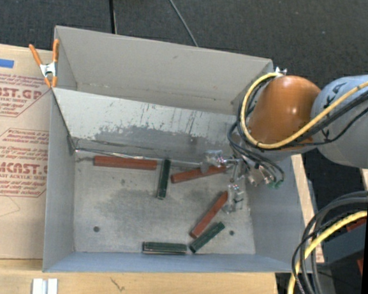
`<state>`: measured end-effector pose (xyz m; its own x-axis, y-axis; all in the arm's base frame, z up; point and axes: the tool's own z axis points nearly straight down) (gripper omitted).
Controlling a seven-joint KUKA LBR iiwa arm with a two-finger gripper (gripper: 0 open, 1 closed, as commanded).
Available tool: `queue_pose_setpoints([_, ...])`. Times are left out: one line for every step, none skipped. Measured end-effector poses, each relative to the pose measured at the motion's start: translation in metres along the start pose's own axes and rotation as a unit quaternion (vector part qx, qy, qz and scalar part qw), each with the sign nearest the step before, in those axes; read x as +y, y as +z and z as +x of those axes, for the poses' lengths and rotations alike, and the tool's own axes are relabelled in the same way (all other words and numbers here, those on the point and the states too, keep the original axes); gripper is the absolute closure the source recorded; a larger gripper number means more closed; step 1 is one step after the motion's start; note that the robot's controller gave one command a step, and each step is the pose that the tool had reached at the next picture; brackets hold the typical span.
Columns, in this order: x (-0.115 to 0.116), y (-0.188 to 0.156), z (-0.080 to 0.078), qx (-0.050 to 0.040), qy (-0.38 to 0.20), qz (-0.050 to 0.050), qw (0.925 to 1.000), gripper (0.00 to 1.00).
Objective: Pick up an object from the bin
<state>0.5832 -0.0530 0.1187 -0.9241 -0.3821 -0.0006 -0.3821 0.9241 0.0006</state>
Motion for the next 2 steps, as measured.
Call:
queue_pose_setpoints([0.001,-0.001,-0.001,-0.0011,0.0,0.0,1.0,0.0])
queue_pose_setpoints([-0.003,0.017,0.019,-0.0049,-0.081,0.002,0.9967,0.0])
